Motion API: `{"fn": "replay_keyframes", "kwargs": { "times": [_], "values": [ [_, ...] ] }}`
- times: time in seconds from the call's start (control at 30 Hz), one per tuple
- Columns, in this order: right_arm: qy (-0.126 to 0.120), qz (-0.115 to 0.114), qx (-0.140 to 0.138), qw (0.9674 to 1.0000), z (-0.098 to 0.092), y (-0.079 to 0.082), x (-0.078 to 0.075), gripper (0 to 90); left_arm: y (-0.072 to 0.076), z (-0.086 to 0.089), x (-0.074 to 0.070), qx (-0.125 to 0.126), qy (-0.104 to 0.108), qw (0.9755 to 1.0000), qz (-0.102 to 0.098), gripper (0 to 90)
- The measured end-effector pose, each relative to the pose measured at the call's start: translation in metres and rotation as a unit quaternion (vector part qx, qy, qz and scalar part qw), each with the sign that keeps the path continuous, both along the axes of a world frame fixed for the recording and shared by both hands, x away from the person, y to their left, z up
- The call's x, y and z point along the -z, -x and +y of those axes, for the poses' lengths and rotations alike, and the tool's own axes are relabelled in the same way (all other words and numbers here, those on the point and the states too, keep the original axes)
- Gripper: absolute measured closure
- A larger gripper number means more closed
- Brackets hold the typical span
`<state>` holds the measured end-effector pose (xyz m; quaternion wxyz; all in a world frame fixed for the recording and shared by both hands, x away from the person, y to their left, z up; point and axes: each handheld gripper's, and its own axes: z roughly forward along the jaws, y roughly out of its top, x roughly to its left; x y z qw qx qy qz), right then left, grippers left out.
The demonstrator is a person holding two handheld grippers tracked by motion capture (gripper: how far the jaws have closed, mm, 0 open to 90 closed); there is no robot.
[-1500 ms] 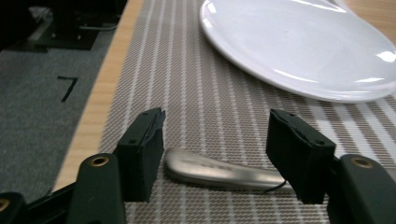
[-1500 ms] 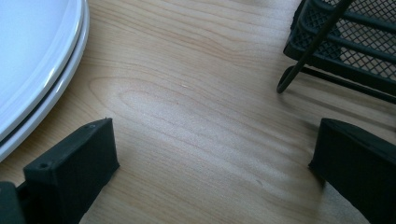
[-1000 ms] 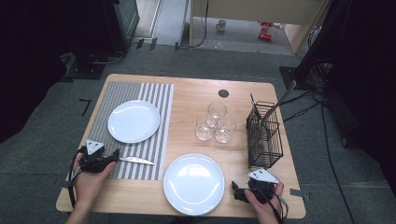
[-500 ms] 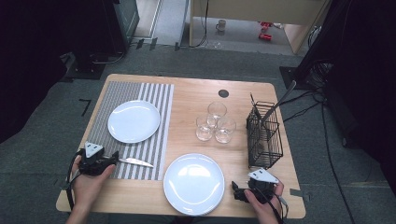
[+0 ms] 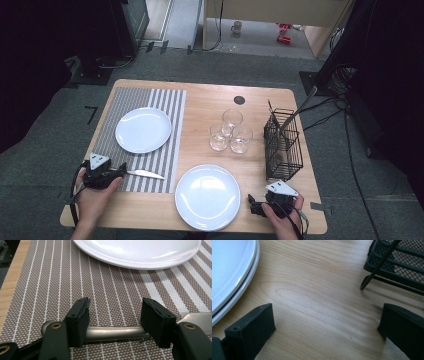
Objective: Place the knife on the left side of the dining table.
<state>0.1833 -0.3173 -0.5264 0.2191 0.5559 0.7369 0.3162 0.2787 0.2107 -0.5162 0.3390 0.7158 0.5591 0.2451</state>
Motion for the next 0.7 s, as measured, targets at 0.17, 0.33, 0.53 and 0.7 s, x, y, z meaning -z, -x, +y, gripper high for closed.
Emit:
{"fn": "replay_keyframes", "kwargs": {
  "times": [0.17, 0.33, 0.53, 0.7],
  "values": [
    [0.000, 0.000, 0.000, 1.0000, 0.0000, 0.0000, 0.0000, 0.0, 0.0005, 0.0005, -0.0001, -0.001, 0.003, 1.0000, 0.000, 40.3],
    [0.000, 0.000, 0.000, 1.0000, 0.0000, 0.0000, 0.0000, 0.0, 0.0008, 0.0012, 0.0001, -0.001, 0.007, 1.0000, 0.000, 40.3],
    [-0.009, -0.002, 0.005, 0.9999, -0.0008, 0.0005, -0.0006, 0.0, 0.0005, 0.0031, 0.0005, 0.008, 0.021, 0.9998, 0.000, 35.8],
    [-0.019, -0.010, 0.011, 0.9997, -0.0010, 0.0031, -0.0013, 0.0, 0.0003, 0.0043, 0.0005, 0.010, 0.028, 0.9996, 0.000, 35.0]
  ]
}}
